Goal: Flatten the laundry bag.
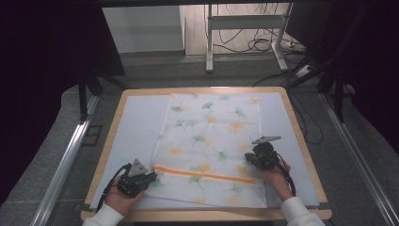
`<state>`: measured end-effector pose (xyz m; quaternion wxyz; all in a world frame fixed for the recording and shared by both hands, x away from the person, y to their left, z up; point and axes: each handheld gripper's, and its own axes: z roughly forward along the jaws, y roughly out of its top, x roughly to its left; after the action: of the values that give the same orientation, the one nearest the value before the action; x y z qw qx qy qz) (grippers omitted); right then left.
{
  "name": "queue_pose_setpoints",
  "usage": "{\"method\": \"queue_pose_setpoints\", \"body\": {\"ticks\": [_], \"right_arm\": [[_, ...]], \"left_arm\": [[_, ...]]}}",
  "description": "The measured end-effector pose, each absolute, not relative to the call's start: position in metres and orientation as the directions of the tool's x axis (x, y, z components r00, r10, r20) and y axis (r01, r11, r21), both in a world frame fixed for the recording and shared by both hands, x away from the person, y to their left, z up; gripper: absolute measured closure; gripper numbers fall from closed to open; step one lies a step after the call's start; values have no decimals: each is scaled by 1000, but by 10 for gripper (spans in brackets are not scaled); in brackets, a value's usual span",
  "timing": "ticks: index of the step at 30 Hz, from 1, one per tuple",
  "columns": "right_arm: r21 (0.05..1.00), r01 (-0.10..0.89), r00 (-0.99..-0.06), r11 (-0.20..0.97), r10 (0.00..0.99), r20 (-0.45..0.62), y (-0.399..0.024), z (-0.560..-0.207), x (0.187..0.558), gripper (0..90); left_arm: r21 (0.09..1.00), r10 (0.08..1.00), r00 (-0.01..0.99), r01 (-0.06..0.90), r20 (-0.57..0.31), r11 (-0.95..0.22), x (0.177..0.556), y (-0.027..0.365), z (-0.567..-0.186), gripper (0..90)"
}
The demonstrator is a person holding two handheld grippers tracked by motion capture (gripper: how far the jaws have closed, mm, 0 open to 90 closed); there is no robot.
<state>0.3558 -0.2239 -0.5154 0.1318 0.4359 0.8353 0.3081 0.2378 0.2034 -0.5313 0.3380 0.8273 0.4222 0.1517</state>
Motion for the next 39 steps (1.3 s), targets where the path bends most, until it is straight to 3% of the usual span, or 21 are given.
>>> {"method": "queue_pose_setpoints", "body": {"ticks": [3, 4, 7, 8, 11, 21, 27, 31, 37, 39], "right_arm": [[630, 637, -604, 445, 796, 49, -217, -515, 357, 888], [637, 627, -607, 448, 794, 39, -218, -512, 354, 805], [652, 627, -594, 427, 803, 45, -222, -508, 351, 781], [665, 631, -566, 400, 823, 43, -230, -504, 348, 692], [655, 652, -525, 381, 851, 28, -237, -505, 347, 546], [613, 716, -444, 334, 896, 30, -234, -513, 364, 370], [604, 722, -426, 338, 905, 2, -228, -513, 366, 388], [610, 714, -422, 344, 906, -17, -230, -513, 366, 529], [613, 704, -431, 360, 902, -35, -229, -513, 366, 626], [619, 693, -444, 370, 895, -37, -227, -512, 366, 744]], "left_arm": [[684, 809, 587, 596, -13, -421, 234, 205, -532, 893], [684, 814, 580, 603, -23, -410, 233, 209, -533, 893], [683, 819, 572, 612, -35, -399, 233, 215, -534, 893], [685, 823, 567, 614, -38, -392, 232, 217, -534, 893], [684, 824, 566, 616, -38, -391, 230, 219, -535, 893], [680, 822, 568, 617, -35, -397, 231, 219, -535, 892], [677, 821, 570, 618, -36, -399, 231, 218, -535, 893], [679, 820, 571, 616, -36, -400, 231, 218, -535, 893], [676, 816, 577, 614, -32, -407, 231, 217, -535, 893], [678, 816, 578, 612, -32, -407, 230, 217, -535, 892]]}}
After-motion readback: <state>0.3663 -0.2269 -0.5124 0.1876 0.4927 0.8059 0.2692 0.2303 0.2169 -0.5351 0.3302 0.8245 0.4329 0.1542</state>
